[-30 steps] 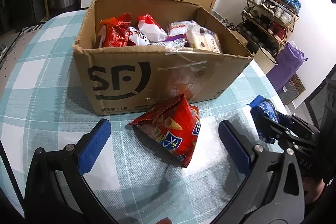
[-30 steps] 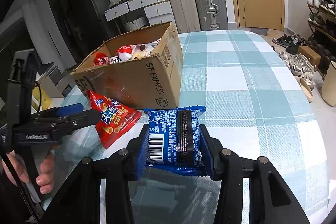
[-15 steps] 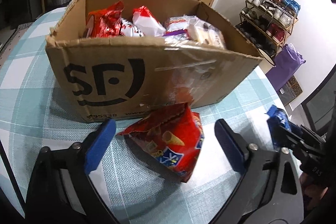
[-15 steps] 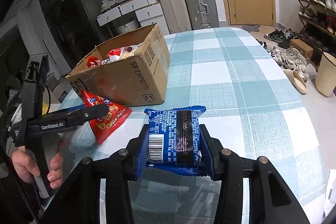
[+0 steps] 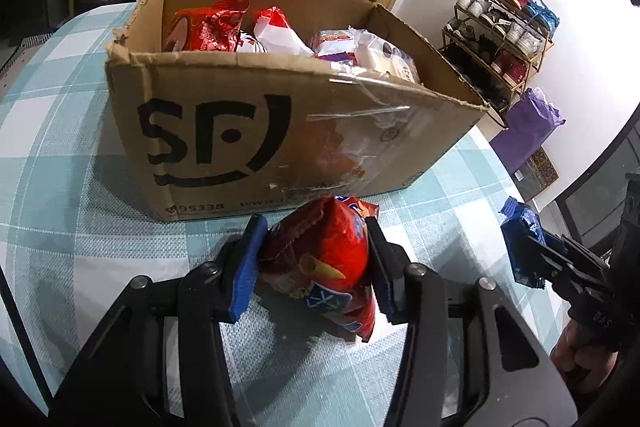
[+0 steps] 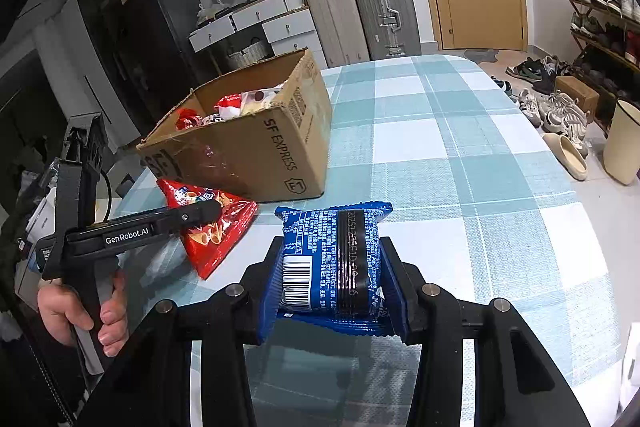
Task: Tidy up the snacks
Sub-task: 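Carry the red chip bag and blue wafer pack over the box with both grippers, then open both grippers to drop the bags into the box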
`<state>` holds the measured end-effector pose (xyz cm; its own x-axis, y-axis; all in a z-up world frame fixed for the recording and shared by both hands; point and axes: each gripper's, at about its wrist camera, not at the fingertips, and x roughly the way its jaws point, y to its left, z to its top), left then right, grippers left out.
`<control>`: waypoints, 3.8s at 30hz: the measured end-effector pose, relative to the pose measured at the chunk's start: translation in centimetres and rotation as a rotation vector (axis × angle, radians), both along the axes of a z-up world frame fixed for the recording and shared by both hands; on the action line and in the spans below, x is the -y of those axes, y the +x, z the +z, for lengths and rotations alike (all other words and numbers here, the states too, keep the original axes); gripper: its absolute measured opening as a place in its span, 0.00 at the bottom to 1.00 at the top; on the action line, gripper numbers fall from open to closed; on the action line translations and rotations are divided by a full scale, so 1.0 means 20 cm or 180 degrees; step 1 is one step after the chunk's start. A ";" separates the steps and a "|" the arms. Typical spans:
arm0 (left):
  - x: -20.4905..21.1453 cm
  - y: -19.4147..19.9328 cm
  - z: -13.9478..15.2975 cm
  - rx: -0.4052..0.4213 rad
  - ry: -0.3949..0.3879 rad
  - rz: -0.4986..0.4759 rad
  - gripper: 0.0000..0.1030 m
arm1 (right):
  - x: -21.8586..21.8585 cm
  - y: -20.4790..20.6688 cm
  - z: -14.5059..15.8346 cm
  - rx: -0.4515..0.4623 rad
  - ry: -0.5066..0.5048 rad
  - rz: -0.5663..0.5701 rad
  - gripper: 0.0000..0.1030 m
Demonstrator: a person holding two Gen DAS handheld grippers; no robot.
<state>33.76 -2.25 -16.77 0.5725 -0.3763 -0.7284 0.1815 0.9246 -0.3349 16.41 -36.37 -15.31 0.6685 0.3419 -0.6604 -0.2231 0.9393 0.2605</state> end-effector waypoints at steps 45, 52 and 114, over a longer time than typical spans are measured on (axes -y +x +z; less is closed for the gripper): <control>-0.09 -0.33 0.27 0.0319 -0.0239 -0.0255 0.16 | -0.17 -0.08 0.20 0.0241 0.0115 0.0227 0.43; -0.17 -0.40 0.45 0.0481 -0.0306 -0.0264 0.16 | -0.23 -0.07 0.28 0.0340 0.0158 0.0345 0.43; -0.36 0.05 0.95 0.1019 0.0221 0.0275 0.80 | -0.38 0.47 0.64 0.0988 0.0245 0.0481 0.84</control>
<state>34.76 4.97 2.29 0.8040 -0.2722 -0.5286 0.1873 0.9598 -0.2092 25.87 -28.85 -2.58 0.7715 0.4931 -0.4021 -0.4376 0.8700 0.2271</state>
